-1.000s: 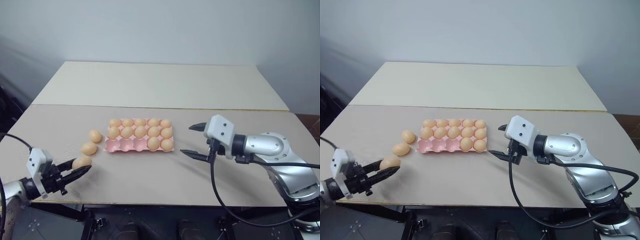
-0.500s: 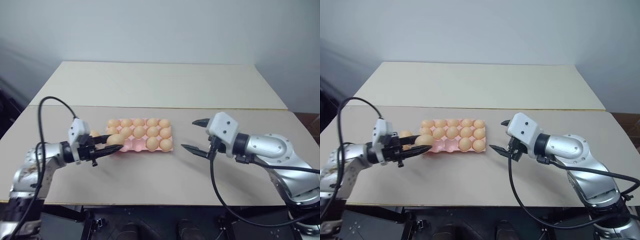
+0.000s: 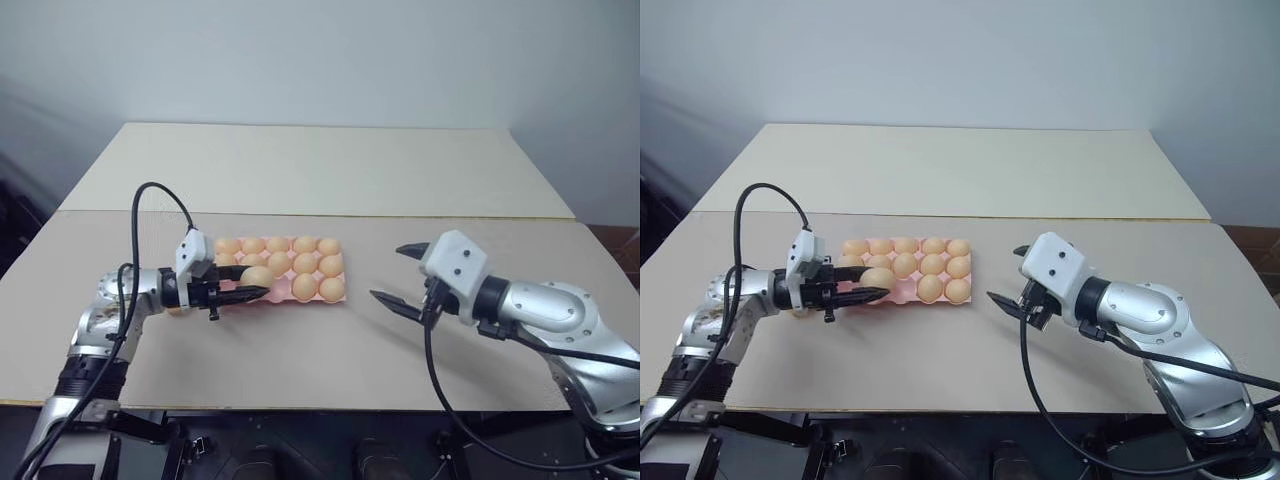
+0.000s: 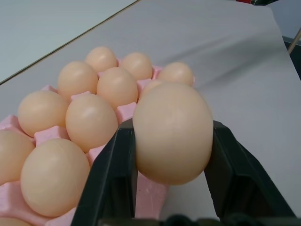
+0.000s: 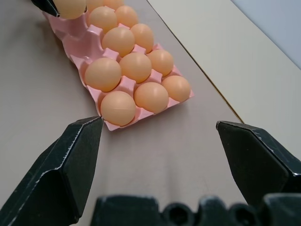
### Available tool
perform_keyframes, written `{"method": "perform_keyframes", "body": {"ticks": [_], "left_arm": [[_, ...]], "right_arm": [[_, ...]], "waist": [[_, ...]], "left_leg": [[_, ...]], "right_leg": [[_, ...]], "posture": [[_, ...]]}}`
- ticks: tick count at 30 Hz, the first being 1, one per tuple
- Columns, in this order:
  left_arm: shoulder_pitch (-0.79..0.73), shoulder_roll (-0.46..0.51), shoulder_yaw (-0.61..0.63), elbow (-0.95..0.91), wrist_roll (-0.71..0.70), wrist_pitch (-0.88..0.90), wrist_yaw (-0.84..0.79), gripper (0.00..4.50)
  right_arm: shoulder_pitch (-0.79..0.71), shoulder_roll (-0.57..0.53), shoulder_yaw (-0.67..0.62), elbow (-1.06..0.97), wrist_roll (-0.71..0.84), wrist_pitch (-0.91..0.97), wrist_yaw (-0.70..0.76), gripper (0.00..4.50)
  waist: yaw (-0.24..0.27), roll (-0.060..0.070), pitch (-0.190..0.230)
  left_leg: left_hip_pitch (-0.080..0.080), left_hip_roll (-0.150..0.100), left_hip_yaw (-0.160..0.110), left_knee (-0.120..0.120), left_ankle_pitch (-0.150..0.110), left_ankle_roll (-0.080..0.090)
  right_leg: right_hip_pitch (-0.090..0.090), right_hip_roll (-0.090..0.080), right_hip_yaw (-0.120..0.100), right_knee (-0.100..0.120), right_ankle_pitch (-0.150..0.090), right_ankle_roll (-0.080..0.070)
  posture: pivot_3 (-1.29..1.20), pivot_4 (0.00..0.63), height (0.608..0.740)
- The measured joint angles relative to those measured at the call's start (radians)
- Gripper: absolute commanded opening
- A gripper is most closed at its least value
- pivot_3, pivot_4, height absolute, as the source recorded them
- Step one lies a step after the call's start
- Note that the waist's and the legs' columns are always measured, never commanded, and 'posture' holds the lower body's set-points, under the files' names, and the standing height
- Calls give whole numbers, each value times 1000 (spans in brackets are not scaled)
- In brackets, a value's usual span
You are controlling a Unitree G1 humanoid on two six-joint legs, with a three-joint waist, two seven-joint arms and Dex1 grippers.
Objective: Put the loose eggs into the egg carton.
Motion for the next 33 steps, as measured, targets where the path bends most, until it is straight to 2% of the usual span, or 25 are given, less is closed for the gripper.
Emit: {"method": "perform_keyframes", "body": {"ticks": [5, 15, 18, 21, 25, 33], "left_arm": [[-20, -49, -6, 39, 39, -43, 26, 4475], [-36, -60, -2, 80, 79, -108, 62, 4475], [-4, -41, 36, 38, 33, -92, 45, 4475], [33, 22, 106, -38, -33, -52, 24, 4475], [146, 141, 200, -111, -50, -31, 18, 4475], [471, 258, 455, -189, -59, -4, 38, 4475]], "right_arm": [[0, 0, -1, -2, 5, 6, -3, 4500], [-1, -6, -3, -2, 11, 13, -3, 4500], [-2, -9, -4, -2, 11, 13, -3, 4500], [-3, -10, -10, -3, 22, 16, -1, 4500], [-4, -13, -62, -6, 77, 19, 25, 4500], [11, -72, -123, -28, 248, -16, 211, 4500]], "waist": [[3, 0, 0], [1, 0, 0], [-3, 0, 0], [-4, 0, 0], [-5, 0, 0], [-2, 0, 0]], "left_leg": [[-1, 0, -1, 1, 0, 0], [-1, 0, -1, 2, 0, 0], [-2, 0, -1, 2, 0, 0], [-2, 1, -1, 2, 0, 0], [-1, 1, -1, 2, 0, 0], [-1, 1, -1, 2, -1, 1]], "right_leg": [[0, 0, -1, 0, 0, 0], [0, 0, -1, 0, 0, 0], [-1, 0, -1, 0, 0, 0], [-1, 0, -1, 0, 0, 0], [0, 0, 0, 0, 0, 0], [0, 0, -1, 0, 0, 0]], "posture": [[0, 150, 740], [0, 150, 740], [0, 150, 740], [0, 150, 740], [0, 150, 740], [0, 150, 740]]}}
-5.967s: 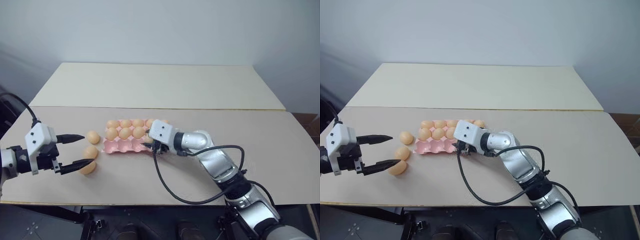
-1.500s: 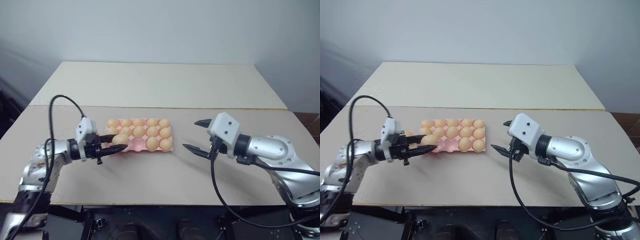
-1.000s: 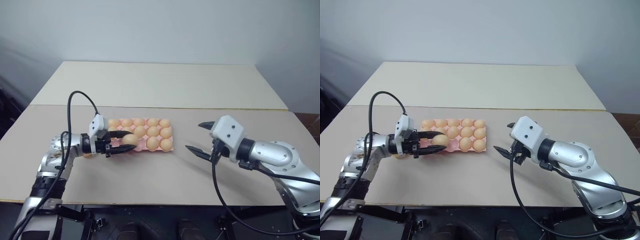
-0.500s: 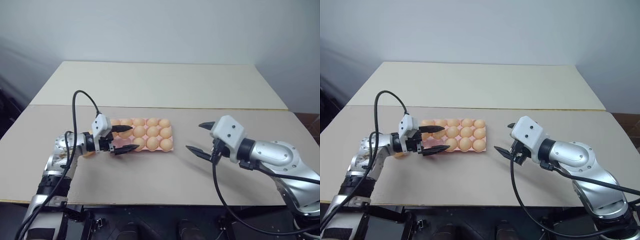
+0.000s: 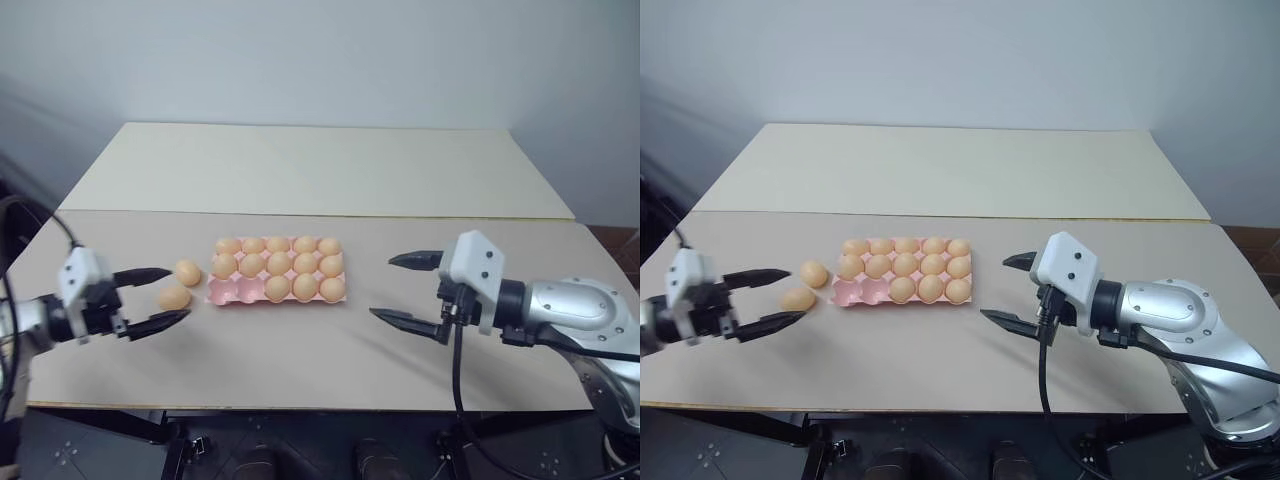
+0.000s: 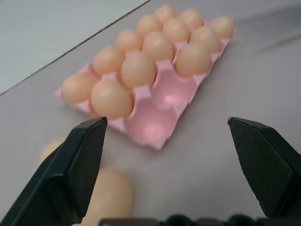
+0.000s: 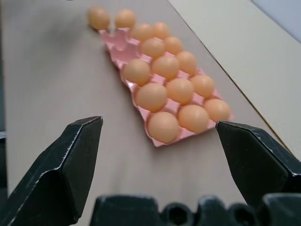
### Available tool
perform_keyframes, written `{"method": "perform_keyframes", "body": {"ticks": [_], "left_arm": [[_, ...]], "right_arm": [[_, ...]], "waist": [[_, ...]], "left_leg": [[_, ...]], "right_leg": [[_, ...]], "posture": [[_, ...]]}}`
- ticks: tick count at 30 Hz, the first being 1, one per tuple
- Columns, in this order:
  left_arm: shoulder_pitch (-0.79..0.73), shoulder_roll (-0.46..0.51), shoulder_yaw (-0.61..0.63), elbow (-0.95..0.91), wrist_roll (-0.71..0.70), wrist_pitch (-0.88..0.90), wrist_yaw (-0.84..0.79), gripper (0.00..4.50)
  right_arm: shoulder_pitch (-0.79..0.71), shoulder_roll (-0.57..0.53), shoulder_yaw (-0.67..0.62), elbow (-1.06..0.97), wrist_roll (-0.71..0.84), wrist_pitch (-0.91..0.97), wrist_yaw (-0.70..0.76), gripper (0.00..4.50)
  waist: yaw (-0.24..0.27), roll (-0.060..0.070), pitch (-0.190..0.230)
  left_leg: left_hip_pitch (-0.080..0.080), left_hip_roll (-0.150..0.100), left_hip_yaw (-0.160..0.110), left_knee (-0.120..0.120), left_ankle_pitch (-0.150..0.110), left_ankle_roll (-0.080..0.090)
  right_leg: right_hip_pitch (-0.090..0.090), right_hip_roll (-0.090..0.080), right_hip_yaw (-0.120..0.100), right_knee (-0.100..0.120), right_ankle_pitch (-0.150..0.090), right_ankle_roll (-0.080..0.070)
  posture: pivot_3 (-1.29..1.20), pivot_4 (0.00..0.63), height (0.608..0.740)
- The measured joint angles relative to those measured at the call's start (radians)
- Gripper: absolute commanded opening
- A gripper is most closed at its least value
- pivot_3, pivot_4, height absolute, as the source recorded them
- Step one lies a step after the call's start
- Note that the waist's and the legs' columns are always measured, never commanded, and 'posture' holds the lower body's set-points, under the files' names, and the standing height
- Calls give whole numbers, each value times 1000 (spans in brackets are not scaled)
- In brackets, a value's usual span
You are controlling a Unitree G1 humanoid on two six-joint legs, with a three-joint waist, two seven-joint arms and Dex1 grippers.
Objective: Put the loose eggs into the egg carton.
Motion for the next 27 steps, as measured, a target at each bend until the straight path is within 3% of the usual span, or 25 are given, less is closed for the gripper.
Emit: {"method": "perform_keyframes", "body": {"ticks": [7, 14, 18, 27], "left_arm": [[200, 9, 185, -6, 12, 0, 37, 4475], [250, -27, 223, 64, 9, -32, 45, 4475], [215, -38, 191, 118, 13, -61, 50, 4475], [-61, -48, -38, 257, 96, -115, 73, 4475]], "right_arm": [[28, -67, -3, 14, 32, -98, 138, 4500], [30, -96, 18, 60, 11, -153, 193, 4500], [14, -103, 44, 75, -6, -158, 196, 4500], [8, -104, 50, 70, -23, -153, 144, 4500]], "waist": [[5, 0, 0], [5, 0, 0], [6, 0, 0], [23, 0, 0]], "left_leg": [[0, 0, 0, 0, 0, 0], [1, 0, 1, 0, 0, 0], [1, 0, 1, 0, 0, 0], [0, 0, 1, 0, 0, 0]], "right_leg": [[0, 0, -1, 0, 0, 0], [1, 0, -1, 0, 0, 0], [0, 0, -1, 0, 0, 0], [0, 0, -1, 0, 0, 0]], "posture": [[0, 150, 740], [0, 150, 740], [0, 150, 740], [0, 150, 740]]}}
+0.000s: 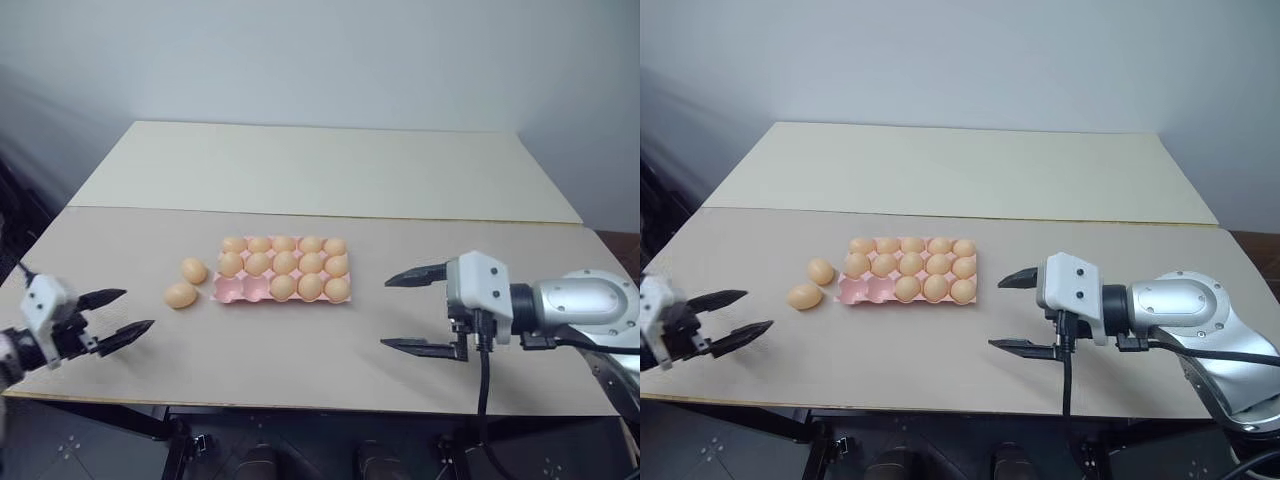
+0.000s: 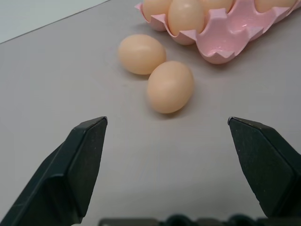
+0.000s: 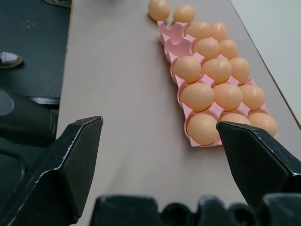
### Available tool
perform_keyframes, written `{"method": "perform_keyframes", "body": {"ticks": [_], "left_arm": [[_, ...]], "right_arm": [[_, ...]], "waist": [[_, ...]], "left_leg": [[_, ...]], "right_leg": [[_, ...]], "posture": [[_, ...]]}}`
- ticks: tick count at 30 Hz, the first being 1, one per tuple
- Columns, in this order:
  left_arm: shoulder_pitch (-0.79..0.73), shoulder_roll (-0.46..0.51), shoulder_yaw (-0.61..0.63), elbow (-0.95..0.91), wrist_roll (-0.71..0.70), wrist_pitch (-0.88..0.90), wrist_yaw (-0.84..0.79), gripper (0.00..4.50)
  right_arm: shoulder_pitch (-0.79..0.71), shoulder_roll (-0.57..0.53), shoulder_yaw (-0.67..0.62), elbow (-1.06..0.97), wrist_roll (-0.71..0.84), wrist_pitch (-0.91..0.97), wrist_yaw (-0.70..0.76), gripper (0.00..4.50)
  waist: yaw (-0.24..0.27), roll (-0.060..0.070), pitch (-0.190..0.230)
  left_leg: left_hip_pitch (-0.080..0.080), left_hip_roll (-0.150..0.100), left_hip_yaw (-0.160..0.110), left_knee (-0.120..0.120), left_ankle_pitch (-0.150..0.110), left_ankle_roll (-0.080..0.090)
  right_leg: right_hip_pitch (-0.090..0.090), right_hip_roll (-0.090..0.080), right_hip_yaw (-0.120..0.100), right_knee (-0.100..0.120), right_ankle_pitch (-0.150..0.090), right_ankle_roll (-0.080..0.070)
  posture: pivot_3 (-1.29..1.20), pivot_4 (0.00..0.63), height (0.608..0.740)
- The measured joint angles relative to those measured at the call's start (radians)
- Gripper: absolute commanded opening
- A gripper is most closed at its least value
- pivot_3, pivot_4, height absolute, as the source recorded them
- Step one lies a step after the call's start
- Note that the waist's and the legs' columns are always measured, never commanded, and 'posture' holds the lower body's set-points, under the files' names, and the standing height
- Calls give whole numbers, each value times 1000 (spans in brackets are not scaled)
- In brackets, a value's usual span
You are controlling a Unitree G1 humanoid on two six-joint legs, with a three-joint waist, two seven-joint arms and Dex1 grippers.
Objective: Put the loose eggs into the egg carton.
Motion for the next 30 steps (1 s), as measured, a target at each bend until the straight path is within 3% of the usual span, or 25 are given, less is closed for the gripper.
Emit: {"method": "perform_keyframes", "body": {"ticks": [9, 21, 24, 30], "left_arm": [[-211, -37, -176, 177, 83, -29, 2, 4475], [-350, -101, -258, 347, 153, -73, 37, 4475], [-353, -101, -267, 352, 161, -73, 39, 3859], [-344, -93, -267, 338, 162, -68, 39, 1868]], "right_arm": [[32, -11, -20, -48, 12, 49, -69, 4500], [39, -20, -48, -82, 31, 96, -125, 4500], [39, -30, -49, -84, 32, 103, -135, 4500], [39, -35, -52, -85, 38, 107, -140, 4500]], "waist": [[-2, 0, 0], [0, 0, 0], [1, 0, 0], [1, 0, 0]], "left_leg": [[-1, 0, 0, 0, 0, 0], [-1, 0, 0, 1, 0, 0], [-1, 0, -1, 1, 0, 0], [-1, 0, -1, 1, 0, 0]], "right_leg": [[-1, 0, 0, 0, 0, 0], [0, 0, 0, 1, 0, 0], [0, 0, 0, 1, 0, 0], [0, 0, 0, 1, 0, 0]], "posture": [[0, 150, 740], [0, 150, 740], [0, 150, 740], [0, 150, 740]]}}
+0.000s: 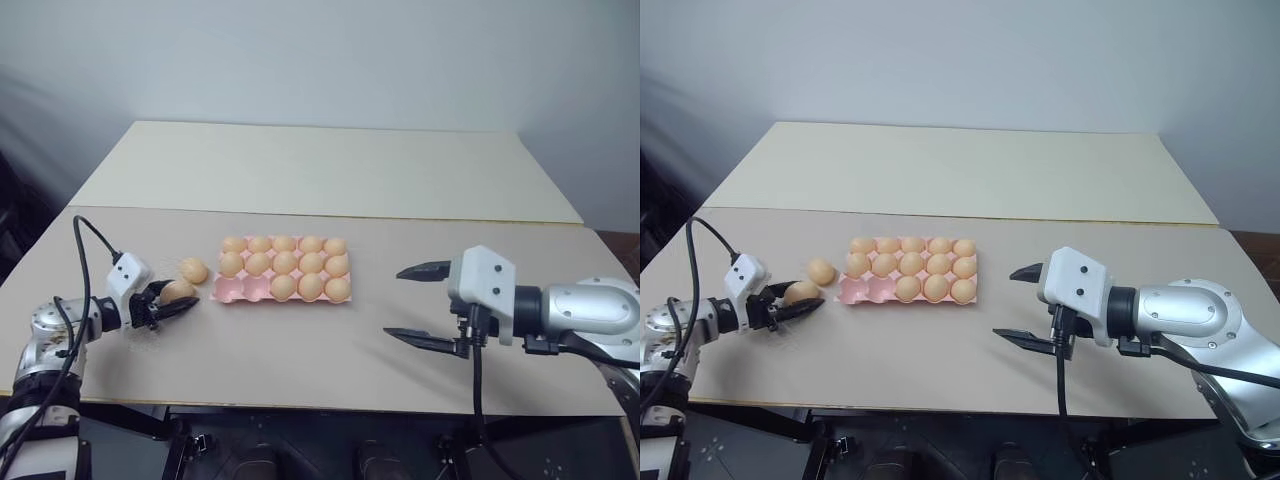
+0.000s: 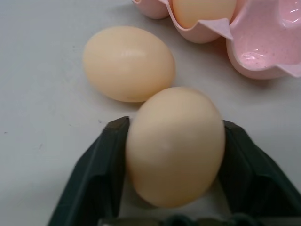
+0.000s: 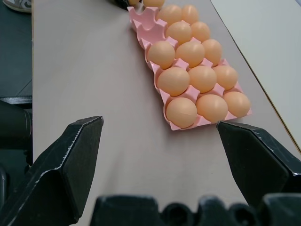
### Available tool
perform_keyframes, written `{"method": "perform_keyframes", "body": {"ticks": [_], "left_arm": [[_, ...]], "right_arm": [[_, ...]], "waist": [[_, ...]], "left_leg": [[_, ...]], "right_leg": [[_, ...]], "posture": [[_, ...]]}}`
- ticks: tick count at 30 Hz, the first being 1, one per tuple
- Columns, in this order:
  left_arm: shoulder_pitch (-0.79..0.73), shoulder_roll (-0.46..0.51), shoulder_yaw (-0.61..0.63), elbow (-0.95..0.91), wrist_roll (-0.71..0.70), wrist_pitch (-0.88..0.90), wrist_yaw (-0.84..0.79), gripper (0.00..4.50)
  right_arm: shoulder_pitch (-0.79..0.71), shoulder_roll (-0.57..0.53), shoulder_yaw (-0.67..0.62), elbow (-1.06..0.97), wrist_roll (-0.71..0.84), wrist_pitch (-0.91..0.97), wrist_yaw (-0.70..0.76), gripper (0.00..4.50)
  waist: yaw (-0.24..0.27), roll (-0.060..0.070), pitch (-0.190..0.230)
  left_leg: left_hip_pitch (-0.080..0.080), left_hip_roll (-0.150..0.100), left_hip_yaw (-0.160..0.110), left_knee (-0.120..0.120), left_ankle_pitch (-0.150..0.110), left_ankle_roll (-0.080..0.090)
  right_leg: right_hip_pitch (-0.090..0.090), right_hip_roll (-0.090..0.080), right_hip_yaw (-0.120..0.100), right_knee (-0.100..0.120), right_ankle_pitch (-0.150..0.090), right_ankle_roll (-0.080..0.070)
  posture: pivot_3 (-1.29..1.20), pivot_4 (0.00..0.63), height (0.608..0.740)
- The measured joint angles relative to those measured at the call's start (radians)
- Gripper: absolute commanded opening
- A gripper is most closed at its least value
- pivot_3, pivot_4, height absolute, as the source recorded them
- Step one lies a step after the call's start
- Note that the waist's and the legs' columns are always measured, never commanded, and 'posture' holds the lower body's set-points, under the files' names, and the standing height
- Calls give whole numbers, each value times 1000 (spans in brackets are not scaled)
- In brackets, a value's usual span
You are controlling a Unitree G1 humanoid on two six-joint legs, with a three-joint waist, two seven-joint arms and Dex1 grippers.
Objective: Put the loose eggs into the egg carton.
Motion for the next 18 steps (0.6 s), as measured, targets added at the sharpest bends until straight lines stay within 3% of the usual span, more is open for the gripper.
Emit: {"method": "perform_keyframes", "body": {"ticks": [6, 13, 18], "left_arm": [[50, 30, 1, -67, 12, 2, 20, 1733], [184, 126, 36, -233, -49, 79, -71, 1733], [161, 146, 60, -354, -114, 130, -108, 1733]], "right_arm": [[-1, 0, 1, 0, 0, 0, -3, 4500], [5, 0, 4, 1, -3, 0, -4, 4500], [7, 0, 7, 0, -10, 0, -13, 4500]], "waist": [[-3, 0, 0], [-8, 0, 0], [7, 0, 0]], "left_leg": [[0, 0, 0, 0, 0, 0], [0, 0, 0, 0, 0, 0], [0, 0, 0, 0, 0, 0]], "right_leg": [[0, 0, 0, 0, 0, 0], [0, 0, 0, 0, 0, 0], [0, 0, -1, 0, 0, 0]], "posture": [[0, 150, 740], [0, 150, 740], [0, 150, 740]]}}
